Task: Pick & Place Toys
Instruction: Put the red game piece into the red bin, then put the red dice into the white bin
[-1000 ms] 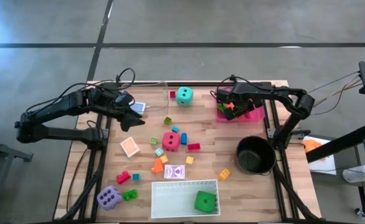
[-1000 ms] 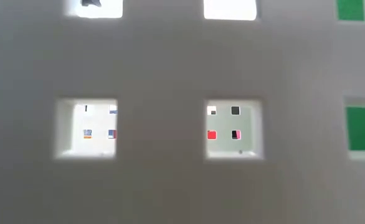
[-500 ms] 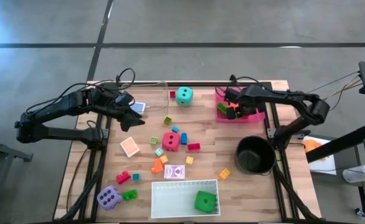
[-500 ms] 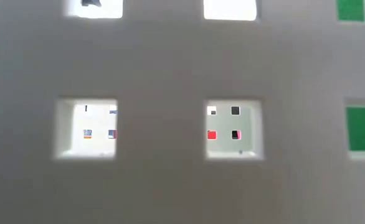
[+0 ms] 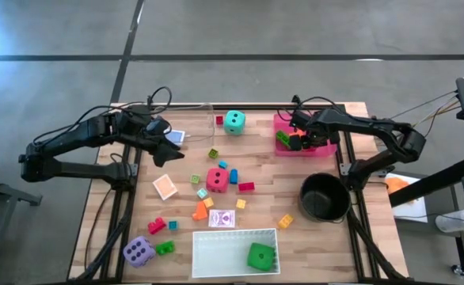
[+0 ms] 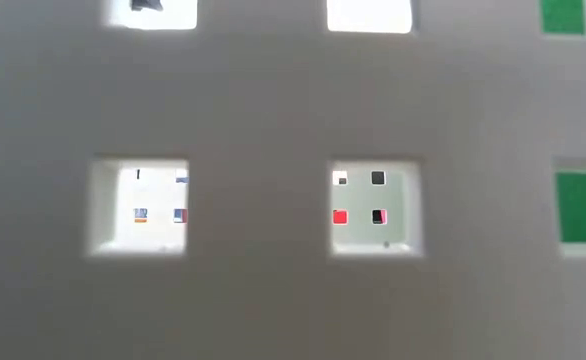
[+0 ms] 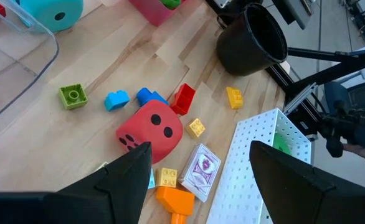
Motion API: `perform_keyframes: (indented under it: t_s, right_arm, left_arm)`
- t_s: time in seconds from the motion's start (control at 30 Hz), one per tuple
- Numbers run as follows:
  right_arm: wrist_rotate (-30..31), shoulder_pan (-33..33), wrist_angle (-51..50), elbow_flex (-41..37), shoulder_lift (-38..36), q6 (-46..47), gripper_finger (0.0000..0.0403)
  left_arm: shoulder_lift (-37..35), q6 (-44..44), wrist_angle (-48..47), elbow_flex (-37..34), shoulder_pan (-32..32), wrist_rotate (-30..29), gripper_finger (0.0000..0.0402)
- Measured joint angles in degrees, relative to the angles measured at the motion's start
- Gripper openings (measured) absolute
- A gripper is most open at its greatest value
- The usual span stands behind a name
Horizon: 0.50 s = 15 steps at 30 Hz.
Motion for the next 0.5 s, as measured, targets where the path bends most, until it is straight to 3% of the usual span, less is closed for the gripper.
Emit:
perform_keyframes:
  t_s: [0.1, 0.33, 0.5]
  right_arm:
    - [-0.24, -0.01, 0.0, -0.02, -0.44, -0.02, 0.0152]
    - [-1.55, -0.02, -0.25, -0.02, -2.15, 0.54, 0.0315]
    - [-1.51, 0.0, -0.73, -0.02, -4.43, 1.69, 0.0363]
  left_arm:
    - [0.0, 0.0, 0.0, 0.0, 0.02, 0.0, 0.0274]
    - [0.0, 0.0, 0.0, 0.0, 0.02, 0.0, 0.0274]
    - [0.0, 0.0, 0.0, 0.0, 0.0, 0.02, 0.0274]
